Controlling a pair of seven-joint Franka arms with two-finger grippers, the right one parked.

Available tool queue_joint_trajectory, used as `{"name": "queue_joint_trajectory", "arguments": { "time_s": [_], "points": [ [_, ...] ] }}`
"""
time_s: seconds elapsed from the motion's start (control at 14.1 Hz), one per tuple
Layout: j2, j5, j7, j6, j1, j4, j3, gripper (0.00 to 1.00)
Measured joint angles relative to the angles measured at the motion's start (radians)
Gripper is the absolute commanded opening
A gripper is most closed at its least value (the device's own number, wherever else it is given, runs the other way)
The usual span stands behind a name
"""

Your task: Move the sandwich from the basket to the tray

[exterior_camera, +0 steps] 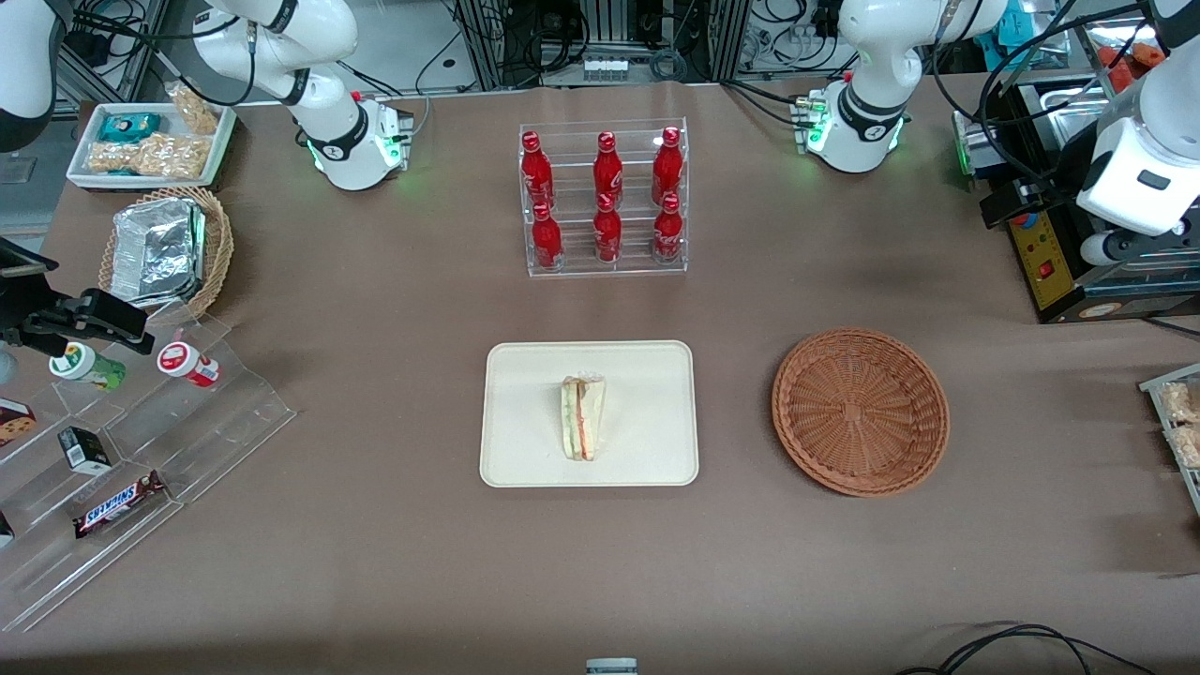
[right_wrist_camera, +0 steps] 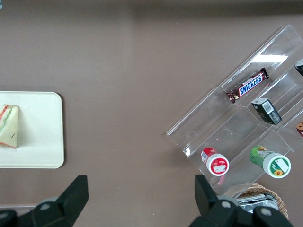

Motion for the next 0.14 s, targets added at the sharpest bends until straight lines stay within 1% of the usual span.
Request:
{"name": "queue_joint_trajectory", "arguments": {
  "time_s": [0.14],
  "points": [
    [0.0,0.0,0.0,0.0,0.0,0.001,0.0,1.0]
  ]
}}
